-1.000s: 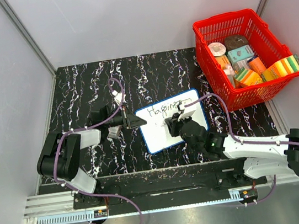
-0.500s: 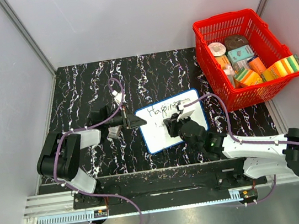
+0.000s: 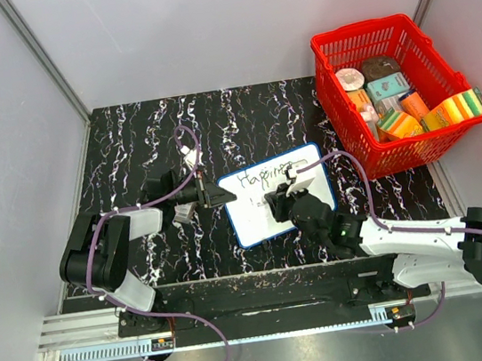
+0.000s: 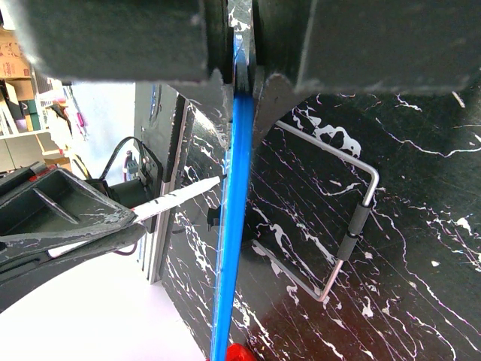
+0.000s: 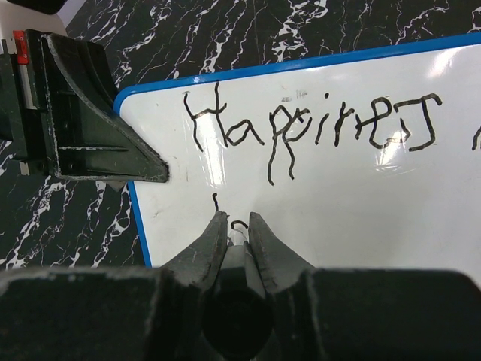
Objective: Write a sentence on the whiteboard
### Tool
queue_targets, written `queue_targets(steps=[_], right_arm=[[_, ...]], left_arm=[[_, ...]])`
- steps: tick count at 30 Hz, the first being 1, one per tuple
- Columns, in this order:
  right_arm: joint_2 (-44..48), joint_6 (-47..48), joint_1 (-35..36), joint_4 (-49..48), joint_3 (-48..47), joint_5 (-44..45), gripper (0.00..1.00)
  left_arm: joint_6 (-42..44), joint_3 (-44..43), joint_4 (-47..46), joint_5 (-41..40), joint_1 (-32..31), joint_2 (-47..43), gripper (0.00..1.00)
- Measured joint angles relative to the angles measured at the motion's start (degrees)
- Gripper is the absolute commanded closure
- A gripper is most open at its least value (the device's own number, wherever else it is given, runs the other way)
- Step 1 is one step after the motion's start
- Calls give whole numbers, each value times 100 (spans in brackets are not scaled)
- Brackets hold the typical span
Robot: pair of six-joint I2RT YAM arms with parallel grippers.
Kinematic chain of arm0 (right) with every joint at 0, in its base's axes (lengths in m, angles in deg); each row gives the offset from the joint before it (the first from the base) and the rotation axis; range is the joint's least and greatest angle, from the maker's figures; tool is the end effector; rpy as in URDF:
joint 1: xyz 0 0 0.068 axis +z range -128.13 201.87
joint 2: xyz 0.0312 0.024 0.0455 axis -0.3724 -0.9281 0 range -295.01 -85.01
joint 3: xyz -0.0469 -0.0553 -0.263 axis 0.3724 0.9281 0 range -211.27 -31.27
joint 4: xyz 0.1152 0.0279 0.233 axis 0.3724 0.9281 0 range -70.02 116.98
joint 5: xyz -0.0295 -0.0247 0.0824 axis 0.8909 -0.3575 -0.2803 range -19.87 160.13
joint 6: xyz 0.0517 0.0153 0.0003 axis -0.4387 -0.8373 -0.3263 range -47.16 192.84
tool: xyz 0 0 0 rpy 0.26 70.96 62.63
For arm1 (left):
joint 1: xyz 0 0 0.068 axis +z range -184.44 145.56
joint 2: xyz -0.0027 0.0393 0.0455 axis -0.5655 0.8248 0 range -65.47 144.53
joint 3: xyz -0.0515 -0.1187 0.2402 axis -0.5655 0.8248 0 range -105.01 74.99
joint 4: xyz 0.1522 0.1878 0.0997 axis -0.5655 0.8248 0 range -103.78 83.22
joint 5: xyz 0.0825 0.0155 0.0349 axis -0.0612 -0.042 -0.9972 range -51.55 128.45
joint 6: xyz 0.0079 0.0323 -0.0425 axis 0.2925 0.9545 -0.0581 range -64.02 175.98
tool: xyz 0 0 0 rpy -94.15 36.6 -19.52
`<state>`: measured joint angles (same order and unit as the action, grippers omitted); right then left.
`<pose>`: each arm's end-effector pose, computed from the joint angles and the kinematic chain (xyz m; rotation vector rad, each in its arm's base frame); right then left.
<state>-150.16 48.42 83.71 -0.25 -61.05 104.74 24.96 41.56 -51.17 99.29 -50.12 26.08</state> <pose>0.1326 0.2049 0.2332 -0.1680 1.8104 0.5234 0.2737 -0.1090 0.1687 0.5097 1.9834 -1.5427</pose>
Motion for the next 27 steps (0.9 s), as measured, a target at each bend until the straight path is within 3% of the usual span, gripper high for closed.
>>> queue_targets(steps=[27], right_arm=[[116, 22, 0, 208, 0, 199, 100]], left_arm=[[0, 0, 0, 0, 0, 0, 100]])
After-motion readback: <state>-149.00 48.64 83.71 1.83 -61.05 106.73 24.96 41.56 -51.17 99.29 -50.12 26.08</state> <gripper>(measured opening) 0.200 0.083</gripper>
